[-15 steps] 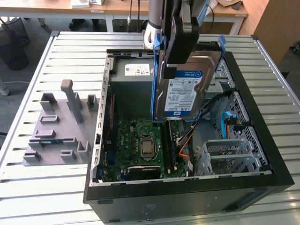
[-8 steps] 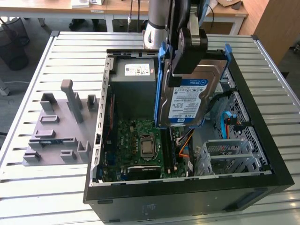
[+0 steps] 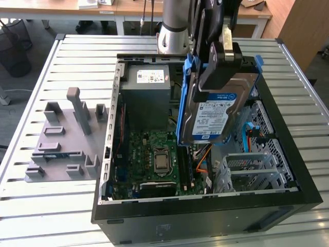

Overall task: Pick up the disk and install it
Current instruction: 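Insert the disk into the insertion slot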

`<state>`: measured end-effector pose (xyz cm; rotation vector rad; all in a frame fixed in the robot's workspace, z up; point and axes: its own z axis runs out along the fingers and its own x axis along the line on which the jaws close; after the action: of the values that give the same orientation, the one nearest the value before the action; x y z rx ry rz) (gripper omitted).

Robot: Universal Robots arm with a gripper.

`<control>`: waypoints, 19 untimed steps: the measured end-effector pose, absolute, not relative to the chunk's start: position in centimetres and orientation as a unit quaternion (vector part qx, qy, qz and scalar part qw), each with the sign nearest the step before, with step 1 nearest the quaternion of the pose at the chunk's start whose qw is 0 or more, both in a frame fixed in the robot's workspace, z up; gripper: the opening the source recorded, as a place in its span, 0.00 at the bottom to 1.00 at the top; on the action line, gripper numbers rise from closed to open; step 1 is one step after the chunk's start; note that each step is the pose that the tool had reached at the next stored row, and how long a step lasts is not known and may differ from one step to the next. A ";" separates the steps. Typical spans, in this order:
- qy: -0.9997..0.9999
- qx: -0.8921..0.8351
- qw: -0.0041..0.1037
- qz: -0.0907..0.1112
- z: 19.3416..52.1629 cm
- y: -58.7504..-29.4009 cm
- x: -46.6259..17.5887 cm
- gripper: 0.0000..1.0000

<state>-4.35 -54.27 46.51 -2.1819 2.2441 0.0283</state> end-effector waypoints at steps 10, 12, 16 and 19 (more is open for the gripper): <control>0.717 -0.697 0.006 0.009 46.0 -56.1 -3.5 0.36; 0.717 -0.697 0.006 0.009 45.9 -56.2 -3.1 0.36; 0.717 -0.697 0.006 0.009 45.8 -56.2 -2.6 0.36; 0.717 -0.697 0.006 0.009 45.8 -56.2 -2.6 0.36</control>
<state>-2.63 -56.23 45.80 -2.1817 2.2445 0.0282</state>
